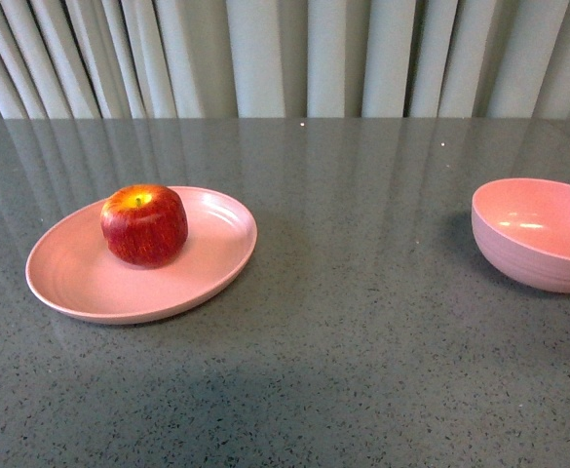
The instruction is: Move apple from plate to bowl
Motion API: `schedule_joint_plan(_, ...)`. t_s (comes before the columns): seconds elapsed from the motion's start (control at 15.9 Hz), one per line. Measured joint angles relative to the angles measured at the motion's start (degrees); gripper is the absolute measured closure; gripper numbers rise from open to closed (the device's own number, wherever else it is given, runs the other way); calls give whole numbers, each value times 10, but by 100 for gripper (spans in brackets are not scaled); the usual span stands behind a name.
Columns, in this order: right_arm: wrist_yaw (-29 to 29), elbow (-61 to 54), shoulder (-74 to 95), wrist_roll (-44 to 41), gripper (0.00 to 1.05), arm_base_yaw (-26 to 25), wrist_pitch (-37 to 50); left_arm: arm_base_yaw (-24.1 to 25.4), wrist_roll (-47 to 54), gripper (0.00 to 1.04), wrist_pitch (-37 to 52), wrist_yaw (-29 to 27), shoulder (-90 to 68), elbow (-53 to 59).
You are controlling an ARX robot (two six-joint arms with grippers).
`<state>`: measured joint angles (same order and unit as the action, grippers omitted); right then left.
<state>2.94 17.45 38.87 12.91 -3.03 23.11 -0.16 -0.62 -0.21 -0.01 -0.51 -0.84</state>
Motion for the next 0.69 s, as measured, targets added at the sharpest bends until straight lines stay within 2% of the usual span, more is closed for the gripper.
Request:
schedule_joint_plan(0.13,-1,101,171,-27,7,0,9,0,0,7,0,0,0,0)
schedule_joint_plan(0.31,-9,247,379,-71,7,-8,-49,0,0,7,0,0,0,0)
schedule_joint_plan(0.5,-23,312,482,-102,7,-8,-73,0,0,7,0,0,0,0)
schedule_joint_plan(0.69,-36,331,554,-125,7,-7,-86,0,0,7,0,0,0,0)
